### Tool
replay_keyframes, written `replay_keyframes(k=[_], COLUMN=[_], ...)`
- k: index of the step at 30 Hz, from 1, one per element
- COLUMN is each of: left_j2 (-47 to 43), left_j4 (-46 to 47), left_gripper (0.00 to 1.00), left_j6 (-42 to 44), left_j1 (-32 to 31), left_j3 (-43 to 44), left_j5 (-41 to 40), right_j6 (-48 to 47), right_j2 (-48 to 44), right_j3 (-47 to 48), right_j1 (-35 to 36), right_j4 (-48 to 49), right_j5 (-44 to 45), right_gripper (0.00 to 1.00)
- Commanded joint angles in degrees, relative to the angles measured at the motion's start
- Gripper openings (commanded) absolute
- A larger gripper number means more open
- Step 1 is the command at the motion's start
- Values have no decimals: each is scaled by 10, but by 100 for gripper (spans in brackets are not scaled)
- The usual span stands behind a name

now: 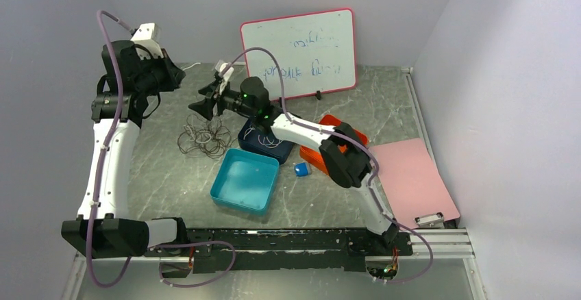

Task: Untangle the cables

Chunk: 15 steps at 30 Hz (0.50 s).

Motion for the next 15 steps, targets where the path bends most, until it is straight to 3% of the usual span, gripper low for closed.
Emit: replay_keyframes(k=[1,8,15], left_j2=[-10,-5,30], left_j4=[-8,-15,-25], left_gripper=[7,7,7], left_j6=[-16,-35,-73], left_j1=[5,5,5], left_j3=[42,107,256], left_j5=[19,-4,-9], right_j6=[7,8,16], right_j2=[60,135,174], right_j3=[80,157,160], right_j1=[9,22,27], right_j4=[0,-42,-55], right_j5=[-4,14,26], right_gripper=[65,57,55])
